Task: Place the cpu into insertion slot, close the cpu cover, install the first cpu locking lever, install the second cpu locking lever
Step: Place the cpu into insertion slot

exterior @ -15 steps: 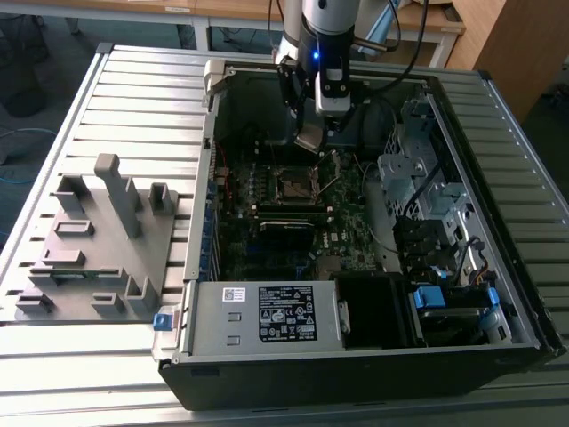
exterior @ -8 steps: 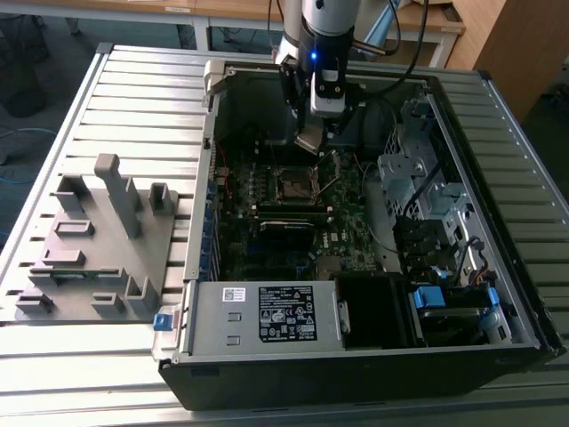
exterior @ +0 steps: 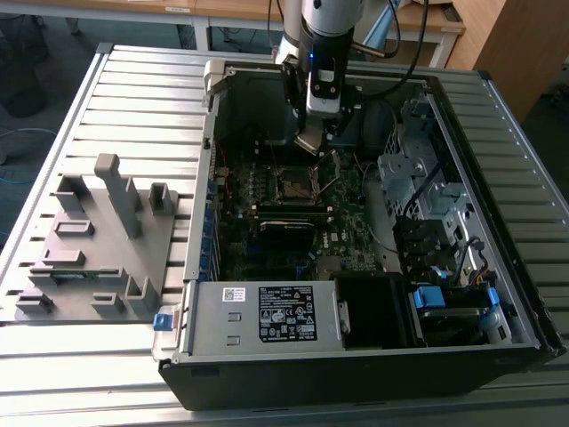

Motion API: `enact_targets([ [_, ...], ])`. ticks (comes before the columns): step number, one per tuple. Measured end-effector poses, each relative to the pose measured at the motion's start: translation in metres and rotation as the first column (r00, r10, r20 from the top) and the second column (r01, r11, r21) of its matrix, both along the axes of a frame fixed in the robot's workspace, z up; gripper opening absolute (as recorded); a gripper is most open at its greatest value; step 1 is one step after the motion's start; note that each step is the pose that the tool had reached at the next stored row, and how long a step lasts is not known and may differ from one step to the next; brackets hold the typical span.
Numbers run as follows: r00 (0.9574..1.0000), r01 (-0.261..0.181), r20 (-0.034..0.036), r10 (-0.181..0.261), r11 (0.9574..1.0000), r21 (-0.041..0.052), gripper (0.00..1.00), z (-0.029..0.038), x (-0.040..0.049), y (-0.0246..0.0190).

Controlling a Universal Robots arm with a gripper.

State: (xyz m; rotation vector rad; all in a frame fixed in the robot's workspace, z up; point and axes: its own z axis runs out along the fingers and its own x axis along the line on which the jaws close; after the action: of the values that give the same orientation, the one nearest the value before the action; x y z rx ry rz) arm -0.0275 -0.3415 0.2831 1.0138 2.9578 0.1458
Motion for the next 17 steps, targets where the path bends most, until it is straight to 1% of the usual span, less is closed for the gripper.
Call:
enact_targets([
  [9,1.0,0.003,0.0,-0.003,1.0,0.0,0.54,-0.0002,0.0,0.0],
  [15,0.9988,0.049,0.0,-0.049,0.9988,-0.0001,0.54,-0.0013,0.0,0.0],
  [17,0.9984,0.057,-0.0002,-0.057,0.9984,-0.0001,0.54,-0.0013,0.0,0.0],
])
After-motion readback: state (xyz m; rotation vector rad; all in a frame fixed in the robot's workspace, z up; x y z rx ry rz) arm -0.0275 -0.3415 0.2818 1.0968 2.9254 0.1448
